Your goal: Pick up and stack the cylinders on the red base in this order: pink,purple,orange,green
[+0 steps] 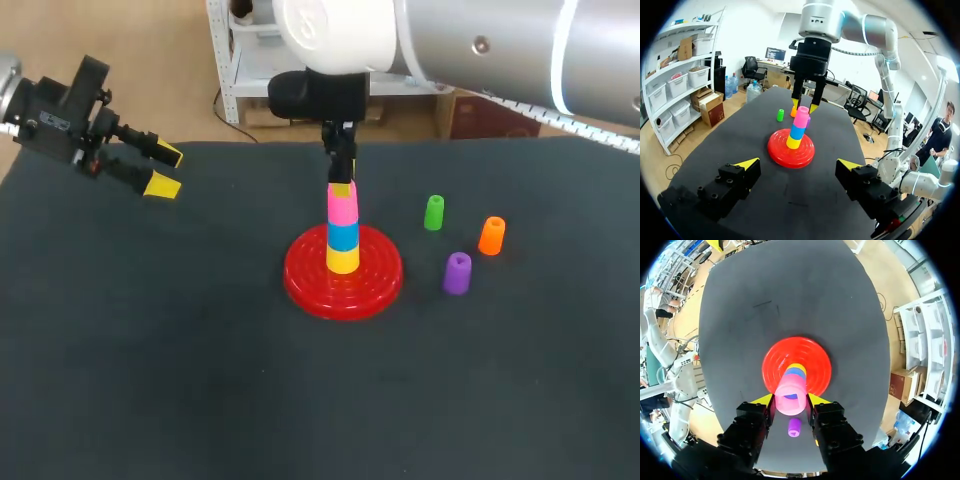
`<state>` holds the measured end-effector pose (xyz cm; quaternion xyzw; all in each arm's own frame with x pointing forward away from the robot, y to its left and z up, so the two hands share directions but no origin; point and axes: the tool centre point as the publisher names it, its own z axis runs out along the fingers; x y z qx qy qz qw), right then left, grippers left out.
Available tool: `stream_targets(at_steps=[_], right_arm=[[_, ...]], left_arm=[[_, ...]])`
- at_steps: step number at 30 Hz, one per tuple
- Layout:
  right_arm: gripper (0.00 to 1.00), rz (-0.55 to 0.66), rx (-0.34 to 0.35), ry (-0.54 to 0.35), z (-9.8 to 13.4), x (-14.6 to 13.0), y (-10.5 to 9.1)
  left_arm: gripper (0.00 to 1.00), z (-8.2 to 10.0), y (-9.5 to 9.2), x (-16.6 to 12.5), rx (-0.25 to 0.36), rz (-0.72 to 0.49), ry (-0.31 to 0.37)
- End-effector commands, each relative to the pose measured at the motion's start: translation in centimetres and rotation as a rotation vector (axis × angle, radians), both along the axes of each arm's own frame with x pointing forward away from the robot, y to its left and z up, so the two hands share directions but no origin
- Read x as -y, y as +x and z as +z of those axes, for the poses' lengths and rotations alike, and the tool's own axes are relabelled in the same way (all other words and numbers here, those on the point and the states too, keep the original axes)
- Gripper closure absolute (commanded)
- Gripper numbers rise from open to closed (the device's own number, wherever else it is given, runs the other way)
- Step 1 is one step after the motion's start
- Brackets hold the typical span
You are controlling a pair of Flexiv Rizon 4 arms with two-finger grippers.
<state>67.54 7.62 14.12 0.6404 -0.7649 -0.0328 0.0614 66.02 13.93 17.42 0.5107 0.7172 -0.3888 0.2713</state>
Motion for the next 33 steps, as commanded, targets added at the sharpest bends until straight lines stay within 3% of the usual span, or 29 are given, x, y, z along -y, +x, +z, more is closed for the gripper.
stream_targets(at_steps=[1, 15, 16, 17, 18, 25, 33], right_arm=[[1.00, -0.011, -0.005, 0.006, -1.0, 0.4, 0.2], [1.00, -0.064, 0.008, 0.050, -2.4, 0.6, -0.5], [0.84, -0.061, 0.015, 0.058, -2.2, 0.5, -0.5], [0.56, -0.064, 0.022, 0.047, -2.0, 0.4, -0.5], [0.00, -0.063, 0.027, 0.049, -1.8, 0.3, -0.5], [0.00, -0.064, 0.083, 0.062, -0.5, -0.2, -0.7], [0.00, -0.134, 0.170, 0.111, 3.1, 1.9, -1.0]], left_arm=[[0.00, -0.1, 0.2, -0.1, -0.001, -0.005, -0.002], [0.00, -0.1, 0.2, -0.1, -0.001, -0.005, -0.002], [0.00, -0.1, 0.2, -0.1, -0.001, -0.005, -0.002], [0.00, -0.1, 0.2, -0.1, -0.001, -0.005, -0.002], [0.00, -0.1, 0.2, -0.1, -0.001, -0.005, -0.002], [0.00, -0.1, 0.2, -0.1, -0.001, -0.005, -0.002], [0.00, -0.1, 0.2, -0.1, -0.001, -0.005, -0.002]])
